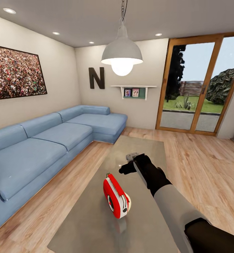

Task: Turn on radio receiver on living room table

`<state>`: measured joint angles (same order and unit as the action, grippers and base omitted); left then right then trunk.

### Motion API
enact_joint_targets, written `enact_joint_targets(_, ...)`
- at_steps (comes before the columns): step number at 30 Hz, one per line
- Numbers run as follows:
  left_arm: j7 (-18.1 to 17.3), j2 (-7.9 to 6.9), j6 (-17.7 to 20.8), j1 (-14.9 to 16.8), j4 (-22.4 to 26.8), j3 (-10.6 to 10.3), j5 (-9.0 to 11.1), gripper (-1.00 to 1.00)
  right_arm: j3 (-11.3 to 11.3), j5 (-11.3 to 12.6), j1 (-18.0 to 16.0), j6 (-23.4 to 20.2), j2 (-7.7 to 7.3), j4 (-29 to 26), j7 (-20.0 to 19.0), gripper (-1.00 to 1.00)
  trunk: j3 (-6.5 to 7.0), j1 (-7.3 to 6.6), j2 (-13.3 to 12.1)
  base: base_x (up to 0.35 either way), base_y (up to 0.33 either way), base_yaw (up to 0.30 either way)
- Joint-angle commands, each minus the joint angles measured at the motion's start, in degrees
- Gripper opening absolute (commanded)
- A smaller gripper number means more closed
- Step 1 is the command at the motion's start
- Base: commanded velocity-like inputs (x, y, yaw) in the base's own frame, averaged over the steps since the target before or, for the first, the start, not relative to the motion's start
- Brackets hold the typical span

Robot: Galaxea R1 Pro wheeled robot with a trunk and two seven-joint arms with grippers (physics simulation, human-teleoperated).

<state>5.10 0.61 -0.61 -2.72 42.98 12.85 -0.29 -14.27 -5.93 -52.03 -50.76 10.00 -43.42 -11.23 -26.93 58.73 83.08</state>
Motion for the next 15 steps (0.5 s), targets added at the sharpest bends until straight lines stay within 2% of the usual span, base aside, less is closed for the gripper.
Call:
enact_joint_targets(1,0.0,-0.03,0.0,0.0,0.0,0.02,0.01,1.0,0.01,0.02,0.0,-0.05,0.0,0.0,-0.01,1.0,0.0,0.0,0.0,0.0,0.0,0.0)
enact_joint_targets(15,-0.06,0.01,-0.97,0.0,0.0,0.07,0.08,1.0,0.26,0.06,0.0,-1.22,0.0,0.06,0.55,1.0,0.0,0.0,0.0,0.0,0.0,0.0)
